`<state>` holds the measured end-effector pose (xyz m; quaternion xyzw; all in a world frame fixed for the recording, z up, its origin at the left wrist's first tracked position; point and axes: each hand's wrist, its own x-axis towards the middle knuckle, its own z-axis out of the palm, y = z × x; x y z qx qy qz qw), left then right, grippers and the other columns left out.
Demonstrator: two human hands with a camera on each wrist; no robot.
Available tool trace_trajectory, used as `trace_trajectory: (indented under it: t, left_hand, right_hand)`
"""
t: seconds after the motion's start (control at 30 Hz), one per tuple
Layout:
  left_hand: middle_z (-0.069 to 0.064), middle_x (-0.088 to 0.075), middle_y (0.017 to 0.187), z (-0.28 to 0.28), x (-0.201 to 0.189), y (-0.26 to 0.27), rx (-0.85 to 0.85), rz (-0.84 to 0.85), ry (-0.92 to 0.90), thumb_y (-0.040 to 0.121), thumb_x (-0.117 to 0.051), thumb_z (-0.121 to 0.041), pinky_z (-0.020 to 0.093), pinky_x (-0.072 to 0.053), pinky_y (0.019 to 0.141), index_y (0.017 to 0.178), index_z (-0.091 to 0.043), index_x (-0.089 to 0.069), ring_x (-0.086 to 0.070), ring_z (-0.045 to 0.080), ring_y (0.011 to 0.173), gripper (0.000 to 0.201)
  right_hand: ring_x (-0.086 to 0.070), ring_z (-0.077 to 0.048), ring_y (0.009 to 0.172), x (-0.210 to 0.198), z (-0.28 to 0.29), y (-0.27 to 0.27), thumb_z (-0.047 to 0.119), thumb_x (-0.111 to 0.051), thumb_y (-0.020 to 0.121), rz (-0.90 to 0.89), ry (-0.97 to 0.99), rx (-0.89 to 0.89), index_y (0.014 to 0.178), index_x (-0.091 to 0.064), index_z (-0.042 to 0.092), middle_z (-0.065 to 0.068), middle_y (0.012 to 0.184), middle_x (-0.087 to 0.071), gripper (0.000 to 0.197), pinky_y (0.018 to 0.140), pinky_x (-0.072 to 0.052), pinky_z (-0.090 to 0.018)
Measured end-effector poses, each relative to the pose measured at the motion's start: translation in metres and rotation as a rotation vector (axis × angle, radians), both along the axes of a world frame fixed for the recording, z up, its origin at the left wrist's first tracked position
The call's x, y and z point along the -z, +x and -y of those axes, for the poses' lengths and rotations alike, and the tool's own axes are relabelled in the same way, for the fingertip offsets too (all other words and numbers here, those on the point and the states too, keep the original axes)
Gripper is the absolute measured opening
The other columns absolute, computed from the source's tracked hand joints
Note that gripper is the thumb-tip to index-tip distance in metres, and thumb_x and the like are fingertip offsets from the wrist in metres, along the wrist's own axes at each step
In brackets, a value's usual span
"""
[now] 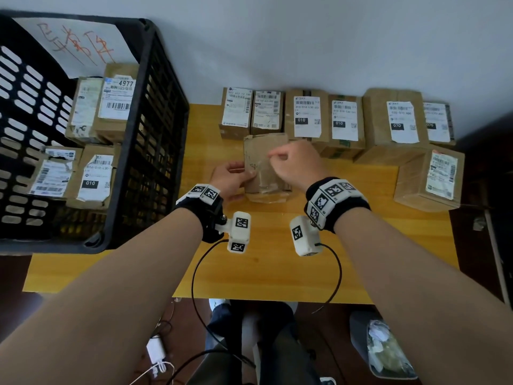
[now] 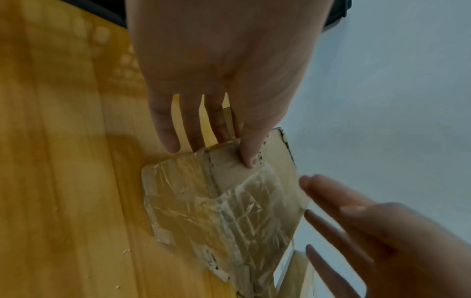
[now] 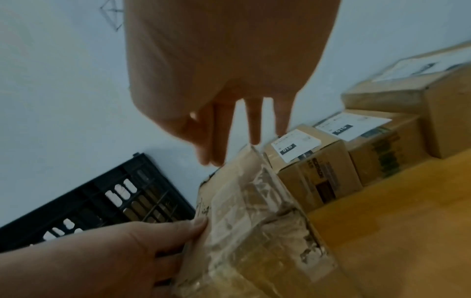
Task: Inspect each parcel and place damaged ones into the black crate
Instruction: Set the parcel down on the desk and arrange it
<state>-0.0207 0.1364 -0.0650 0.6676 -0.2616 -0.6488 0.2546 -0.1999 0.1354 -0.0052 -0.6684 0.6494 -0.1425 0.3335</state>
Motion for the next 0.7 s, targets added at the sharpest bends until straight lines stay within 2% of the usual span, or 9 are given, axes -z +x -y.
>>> trace_trajectory:
  t: [0.1,0.17,0.2,0.27,0.33,0.43,0.5,0.6,0.7]
  left_hand:
    - [0.005,-0.072,0.122,-0.001,0.001,-0.001,0.018,0.014,0.025,0.09,-0.081,-0.016,0.038,-0.054,0.075,0.128,-0.015,-0.063,-0.069,0.025,0.112,0.042]
    - [0.007,-0.072,0.121,-0.001,0.002,-0.001,0.024,0.017,0.041,0.09,-0.081,-0.019,0.038,-0.054,0.076,0.128,-0.015,-0.063,-0.069,0.025,0.111,0.042]
    - [0.006,-0.072,0.121,-0.001,0.003,-0.001,0.021,0.014,0.048,0.09,-0.08,-0.019,0.038,-0.053,0.077,0.127,-0.015,-0.063,-0.068,0.024,0.11,0.041]
    - [0.005,-0.071,0.12,-0.001,0.006,-0.003,0.014,0.011,0.059,0.091,-0.08,-0.021,0.038,-0.054,0.076,0.12,-0.018,-0.062,-0.067,0.023,0.108,0.035]
    - [0.005,-0.07,0.12,0.0,0.008,-0.004,0.016,0.022,0.073,0.09,-0.081,-0.023,0.038,-0.055,0.074,0.11,-0.023,-0.061,-0.066,0.023,0.111,0.028]
    - [0.004,-0.071,0.118,0.001,0.01,-0.004,0.024,0.044,0.08,0.089,-0.082,-0.025,0.038,-0.056,0.072,0.102,-0.028,-0.061,-0.067,0.022,0.111,0.026]
    - [0.004,-0.072,0.116,0.001,0.012,-0.005,0.024,0.046,0.078,0.089,-0.082,-0.025,0.039,-0.057,0.075,0.101,-0.028,-0.06,-0.067,0.022,0.109,0.025]
    - [0.004,-0.072,0.115,0.002,0.013,-0.007,0.013,0.049,0.075,0.089,-0.083,-0.024,0.043,-0.058,0.081,0.101,-0.028,-0.061,-0.068,0.022,0.109,0.025]
    - [0.004,-0.073,0.113,0.002,0.015,-0.007,0.005,0.056,0.071,0.089,-0.083,-0.024,0.042,-0.058,0.08,0.103,-0.026,-0.061,-0.068,0.021,0.108,0.026]
  right_hand:
    - [-0.07,-0.012,0.07,0.004,0.0,0.001,0.038,-0.049,0.102,-0.159,0.176,-0.038,0.113,-0.08,0.032,0.002,0.108,-0.079,0.033,0.077,-0.06,-0.031]
    - [-0.072,-0.023,0.087,0.003,-0.001,0.004,0.047,-0.043,0.1,-0.241,0.217,-0.034,0.107,-0.08,0.035,0.0,0.103,-0.079,0.04,0.09,-0.059,-0.042]
    - [-0.07,-0.028,0.099,0.001,-0.001,0.006,0.051,-0.039,0.099,-0.292,0.234,-0.043,0.111,-0.078,0.035,-0.002,0.106,-0.077,0.044,0.095,-0.056,-0.047]
    - [-0.061,-0.034,0.122,-0.001,0.001,0.011,0.057,-0.034,0.098,-0.393,0.27,-0.073,0.136,-0.064,0.039,-0.005,0.129,-0.07,0.052,0.104,-0.049,-0.054]
    - [-0.052,-0.035,0.134,0.0,0.002,0.014,0.057,-0.033,0.102,-0.455,0.292,-0.095,0.149,-0.052,0.038,-0.006,0.145,-0.06,0.054,0.108,-0.045,-0.056]
    - [-0.049,-0.035,0.138,0.004,0.003,0.015,0.054,-0.032,0.105,-0.475,0.322,-0.111,0.154,-0.044,0.038,-0.006,0.151,-0.055,0.053,0.11,-0.043,-0.055]
    - [-0.047,-0.035,0.14,0.007,0.004,0.015,0.055,-0.031,0.105,-0.486,0.347,-0.123,0.156,-0.039,0.038,-0.007,0.153,-0.052,0.054,0.11,-0.042,-0.056]
    - [-0.05,-0.036,0.136,0.008,0.003,0.017,0.053,-0.03,0.107,-0.538,0.326,-0.148,0.157,-0.038,0.038,-0.008,0.147,-0.057,0.053,0.107,-0.045,-0.055]
    - [-0.055,-0.035,0.13,0.009,0.001,0.02,0.046,-0.034,0.109,-0.568,0.297,-0.128,0.154,-0.04,0.039,-0.006,0.138,-0.062,0.046,0.101,-0.044,-0.05]
